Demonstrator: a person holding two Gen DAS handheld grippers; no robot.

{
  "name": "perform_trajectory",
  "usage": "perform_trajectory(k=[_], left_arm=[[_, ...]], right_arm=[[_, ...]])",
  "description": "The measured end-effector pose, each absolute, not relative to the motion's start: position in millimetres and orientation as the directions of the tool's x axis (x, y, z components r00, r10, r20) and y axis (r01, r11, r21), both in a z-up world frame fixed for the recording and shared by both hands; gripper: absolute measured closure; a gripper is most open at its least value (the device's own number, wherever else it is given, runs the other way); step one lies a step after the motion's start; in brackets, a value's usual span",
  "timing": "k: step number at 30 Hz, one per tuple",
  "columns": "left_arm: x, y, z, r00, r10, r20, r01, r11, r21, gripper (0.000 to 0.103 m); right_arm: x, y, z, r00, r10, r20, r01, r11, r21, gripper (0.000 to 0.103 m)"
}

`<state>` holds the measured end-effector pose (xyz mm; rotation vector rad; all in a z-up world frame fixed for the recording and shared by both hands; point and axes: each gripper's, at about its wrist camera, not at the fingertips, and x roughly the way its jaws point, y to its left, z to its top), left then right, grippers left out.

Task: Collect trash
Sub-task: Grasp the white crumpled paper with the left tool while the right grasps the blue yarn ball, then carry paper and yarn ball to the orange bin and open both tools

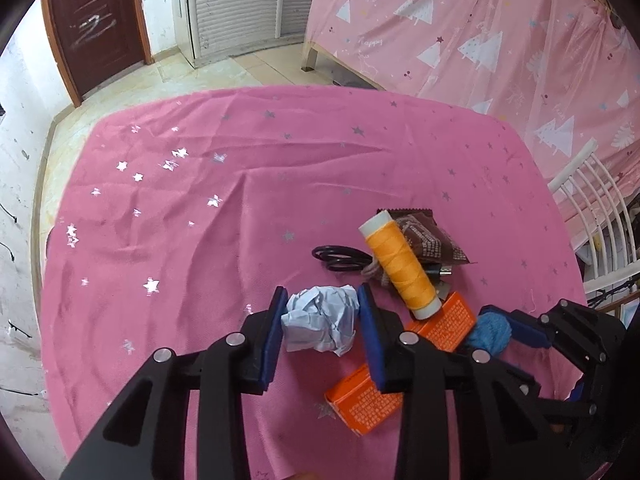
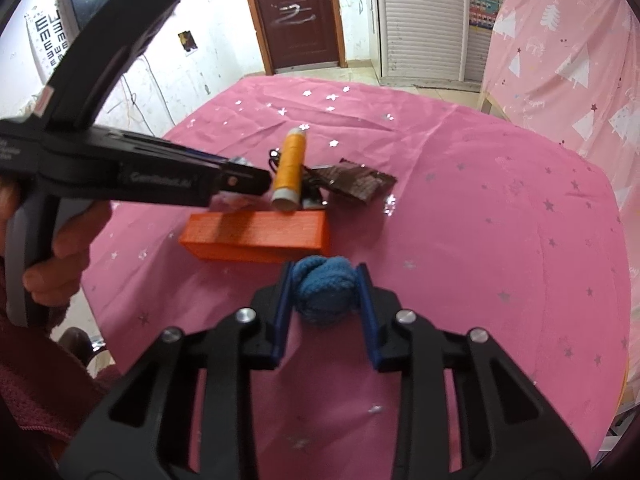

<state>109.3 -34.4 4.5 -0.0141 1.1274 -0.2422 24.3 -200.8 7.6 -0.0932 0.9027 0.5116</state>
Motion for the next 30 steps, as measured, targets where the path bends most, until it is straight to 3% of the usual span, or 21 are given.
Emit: perform_trajectory(k=[14, 30], left_arm=[[91.8, -52.9, 50.3, 0.484, -0.193, -0.854, 0.221, 0.971, -0.094, 0.074], [74.3, -147.2, 68.4, 0.487, -0.25, -0.837, 0.355, 0.932, -0.072, 0.073]], right_arm=[[27.7, -243.7, 23.0, 0.577, 0.361, -0.732, -0.394, 0.909, 0.137, 0.074], [23.9, -333.4, 30.8, 0.67, 0.257, -0.696, -0.215, 0.965, 0.149, 0.074]])
